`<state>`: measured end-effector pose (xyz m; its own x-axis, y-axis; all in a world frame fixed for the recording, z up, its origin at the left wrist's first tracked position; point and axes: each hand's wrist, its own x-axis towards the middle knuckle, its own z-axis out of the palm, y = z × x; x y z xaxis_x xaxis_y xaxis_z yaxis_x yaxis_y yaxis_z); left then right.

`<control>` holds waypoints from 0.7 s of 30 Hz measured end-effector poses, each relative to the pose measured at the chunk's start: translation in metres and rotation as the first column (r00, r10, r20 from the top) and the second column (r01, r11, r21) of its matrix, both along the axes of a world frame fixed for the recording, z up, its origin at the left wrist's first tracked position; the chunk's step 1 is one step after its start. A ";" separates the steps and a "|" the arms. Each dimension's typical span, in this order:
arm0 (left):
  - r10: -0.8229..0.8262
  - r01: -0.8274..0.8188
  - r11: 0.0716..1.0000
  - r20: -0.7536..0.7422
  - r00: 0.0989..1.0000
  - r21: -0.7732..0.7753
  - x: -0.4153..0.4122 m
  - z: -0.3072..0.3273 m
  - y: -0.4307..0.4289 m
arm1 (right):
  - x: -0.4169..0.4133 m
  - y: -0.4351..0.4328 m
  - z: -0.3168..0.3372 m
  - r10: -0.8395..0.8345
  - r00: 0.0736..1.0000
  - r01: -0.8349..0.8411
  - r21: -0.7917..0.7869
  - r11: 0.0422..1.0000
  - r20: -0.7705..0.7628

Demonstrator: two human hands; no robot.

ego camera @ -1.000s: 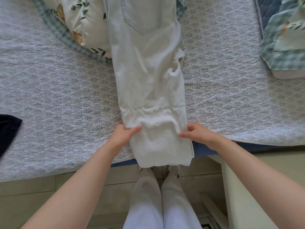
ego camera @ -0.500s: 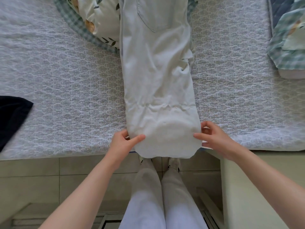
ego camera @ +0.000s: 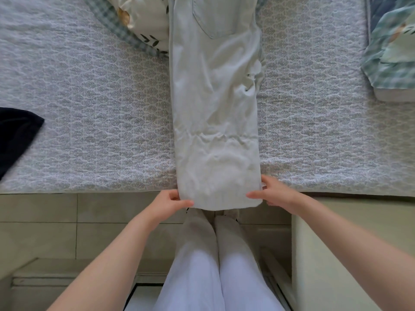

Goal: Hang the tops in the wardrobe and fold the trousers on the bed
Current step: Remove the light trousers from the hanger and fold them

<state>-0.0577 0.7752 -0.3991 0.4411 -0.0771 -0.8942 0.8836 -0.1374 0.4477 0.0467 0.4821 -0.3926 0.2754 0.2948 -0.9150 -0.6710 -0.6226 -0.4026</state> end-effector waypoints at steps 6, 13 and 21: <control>-0.031 0.031 0.999 -0.004 1.000 0.025 -0.015 0.007 -0.007 | -0.028 -0.022 0.001 0.029 0.998 -0.027 0.025 0.999 -0.063; -0.183 0.177 0.983 -0.123 0.975 -0.057 -0.033 0.026 -0.017 | -0.042 -0.022 0.026 0.004 1.000 -0.004 0.033 0.999 -0.001; -0.217 0.217 0.976 -0.060 0.974 -0.013 -0.052 0.069 -0.018 | -0.052 -0.032 0.063 0.065 0.995 -0.069 -0.054 0.996 -0.075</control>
<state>-0.1099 0.7572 -0.3296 0.3581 -0.1704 -0.9180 0.8585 -0.3265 0.3955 -0.0054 0.4498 -0.3297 0.1881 0.2580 -0.9476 -0.6536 -0.6873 -0.3169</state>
